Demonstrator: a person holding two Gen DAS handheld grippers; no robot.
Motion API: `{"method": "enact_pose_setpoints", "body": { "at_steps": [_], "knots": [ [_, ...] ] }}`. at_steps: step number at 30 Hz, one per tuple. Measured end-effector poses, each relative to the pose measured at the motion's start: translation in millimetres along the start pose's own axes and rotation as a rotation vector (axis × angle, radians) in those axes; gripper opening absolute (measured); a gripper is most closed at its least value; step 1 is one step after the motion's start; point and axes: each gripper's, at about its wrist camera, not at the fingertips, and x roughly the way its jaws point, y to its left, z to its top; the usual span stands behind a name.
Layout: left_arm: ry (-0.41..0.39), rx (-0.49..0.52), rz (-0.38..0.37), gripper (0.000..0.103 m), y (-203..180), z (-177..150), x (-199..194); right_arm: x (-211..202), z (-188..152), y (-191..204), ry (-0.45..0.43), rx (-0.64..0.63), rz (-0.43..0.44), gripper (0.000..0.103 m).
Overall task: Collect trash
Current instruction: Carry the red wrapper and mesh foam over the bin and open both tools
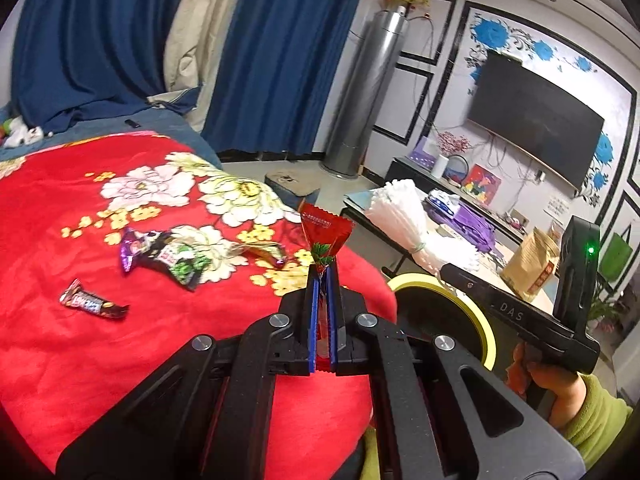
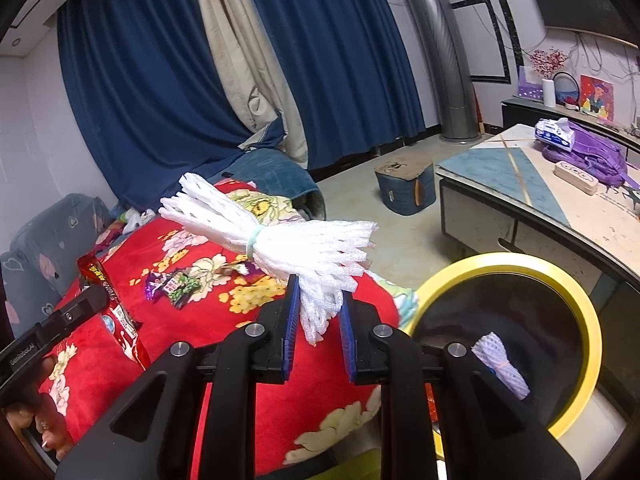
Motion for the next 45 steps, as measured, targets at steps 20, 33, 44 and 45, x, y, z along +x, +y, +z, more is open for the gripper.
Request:
{"method": "enact_pose_setpoints", "body": {
  "at_steps": [20,33,44,45],
  "knots": [
    [0.046,0.123,-0.09,0.001,-57.3,-5.0,37.4,-21.3,-11.8,-64.6,-0.025,0.096,-0.122,0.018],
    [0.082,0.212,-0.144,0.001,-97.8,-11.6,60.3,-30.7,-24.2,-112.8,-0.031,0.181,-0.202,0.018],
    [0.112,0.291,-0.195,0.001,-136.2,-24.3,83.2,-33.7,-36.1,-147.8,-0.023,0.241,-0.276,0.018],
    [0.118,0.3,-0.199,0.001,-139.7,-25.9,86.1,-33.4,-37.9,-150.8,-0.02,0.244,-0.284,0.018]
  ]
}}
